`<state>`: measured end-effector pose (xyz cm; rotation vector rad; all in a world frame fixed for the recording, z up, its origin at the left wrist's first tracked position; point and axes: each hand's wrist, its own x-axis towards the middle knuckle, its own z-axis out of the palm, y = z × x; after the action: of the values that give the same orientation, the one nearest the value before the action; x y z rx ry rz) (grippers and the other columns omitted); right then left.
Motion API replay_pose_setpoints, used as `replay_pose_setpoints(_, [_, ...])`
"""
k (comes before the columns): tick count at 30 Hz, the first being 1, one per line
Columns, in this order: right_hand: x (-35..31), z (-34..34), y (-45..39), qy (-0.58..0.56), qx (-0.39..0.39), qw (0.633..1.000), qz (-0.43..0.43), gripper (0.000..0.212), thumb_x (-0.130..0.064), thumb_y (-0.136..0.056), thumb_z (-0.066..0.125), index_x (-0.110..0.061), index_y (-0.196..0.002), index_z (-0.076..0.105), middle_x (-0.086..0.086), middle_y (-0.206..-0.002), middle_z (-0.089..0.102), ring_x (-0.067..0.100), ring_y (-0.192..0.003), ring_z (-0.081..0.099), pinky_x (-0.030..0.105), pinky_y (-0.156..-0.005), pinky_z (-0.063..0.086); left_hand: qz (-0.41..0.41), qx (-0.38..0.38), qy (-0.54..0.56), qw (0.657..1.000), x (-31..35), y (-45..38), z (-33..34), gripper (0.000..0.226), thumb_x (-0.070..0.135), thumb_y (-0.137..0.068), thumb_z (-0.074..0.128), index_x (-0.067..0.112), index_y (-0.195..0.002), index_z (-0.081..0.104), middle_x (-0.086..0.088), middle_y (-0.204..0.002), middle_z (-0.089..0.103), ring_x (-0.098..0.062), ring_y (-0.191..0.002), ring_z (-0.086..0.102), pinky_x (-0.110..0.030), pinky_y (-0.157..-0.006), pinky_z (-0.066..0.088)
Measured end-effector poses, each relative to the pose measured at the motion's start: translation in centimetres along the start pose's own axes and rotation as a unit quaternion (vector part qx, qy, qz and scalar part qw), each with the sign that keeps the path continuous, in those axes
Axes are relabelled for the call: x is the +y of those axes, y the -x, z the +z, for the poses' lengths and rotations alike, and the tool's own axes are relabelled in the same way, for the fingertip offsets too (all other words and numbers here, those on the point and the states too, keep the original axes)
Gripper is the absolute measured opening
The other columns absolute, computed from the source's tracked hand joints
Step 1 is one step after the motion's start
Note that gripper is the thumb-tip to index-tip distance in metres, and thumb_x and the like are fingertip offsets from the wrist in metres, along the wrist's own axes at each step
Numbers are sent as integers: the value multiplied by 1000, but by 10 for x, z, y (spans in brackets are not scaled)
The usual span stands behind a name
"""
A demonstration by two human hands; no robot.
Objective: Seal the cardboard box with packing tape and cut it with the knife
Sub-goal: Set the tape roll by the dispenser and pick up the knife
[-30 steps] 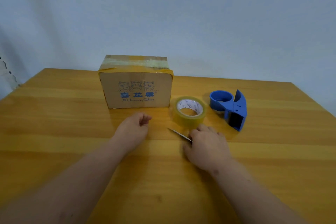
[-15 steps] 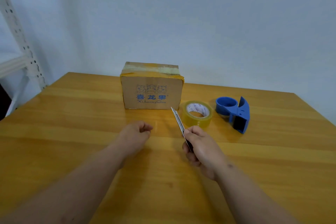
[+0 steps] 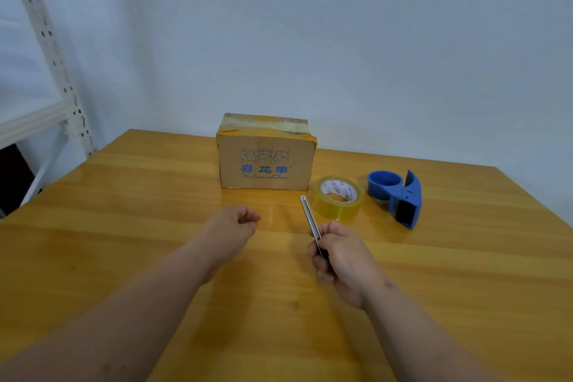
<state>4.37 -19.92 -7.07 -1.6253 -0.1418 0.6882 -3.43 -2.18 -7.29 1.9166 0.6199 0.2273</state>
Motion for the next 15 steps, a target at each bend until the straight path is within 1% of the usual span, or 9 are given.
replay_pose_setpoints(3, [1, -1, -2, 11, 15, 1000, -10, 27, 8, -86, 28, -7, -89, 50, 13, -75, 56, 15, -46, 40, 27, -40, 30, -2, -5, -2, 1000, 0, 2, -1, 18, 12, -92, 50, 20, -100, 64, -4, -108, 64, -19, -103, 57, -29, -83, 41])
replay_pose_setpoints(6, [2, -3, -5, 39, 31, 999, -12, 29, 8, -86, 28, -8, -89, 53, 14, -82, 57, 16, -53, 44, 29, -43, 35, 0, 0, -11, 1000, 1, 1, 0, 17, 13, -91, 52, 19, -102, 64, -3, -107, 64, -19, -101, 57, -25, -75, 41])
replay_pose_setpoints(8, [3, -5, -8, 56, 40, 998, -8, 29, 6, -87, 29, -9, -88, 54, 13, -84, 56, 17, -54, 47, 31, -47, 40, -1, -1, -17, 1000, 2, 1, 1, 17, 14, -91, 53, 19, -104, 64, -2, -105, 63, -18, -101, 57, -25, -73, 40])
replay_pose_setpoints(10, [6, -5, -13, 67, 46, 997, -2, 27, 4, -89, 32, -8, -91, 56, 12, -80, 55, 17, -51, 53, 37, -59, 50, -2, -7, -20, 1000, 2, 1, 2, 17, 15, -91, 54, 20, -105, 63, -1, -104, 63, -17, -100, 56, -25, -75, 39])
replay_pose_setpoints(12, [8, -5, -19, 72, 53, 996, 8, 25, 1, -91, 36, -7, -100, 59, 10, -78, 54, 16, -50, 59, 44, -75, 57, -2, -13, -21, 1000, 4, 0, 3, 17, 16, -91, 54, 19, -106, 63, -2, -105, 62, -18, -101, 56, -25, -76, 40])
replay_pose_setpoints(13, [8, -5, -23, 88, 64, 994, 11, 25, -1, -92, 39, -7, -105, 59, 10, -80, 56, 17, -56, 61, 44, -80, 56, -4, -17, -22, 1000, 5, 0, 4, 18, 16, -91, 54, 18, -107, 63, -2, -106, 62, -18, -101, 56, -26, -76, 40])
replay_pose_setpoints(15, [7, -7, -30, 160, 98, 982, 5, 28, -5, -92, 43, -11, -113, 60, 10, -95, 62, 22, -78, 62, 40, -79, 54, -6, -23, -28, 999, 8, -1, 6, 20, 17, -91, 54, 18, -109, 63, -1, -106, 61, -17, -101, 56, -25, -75, 41])
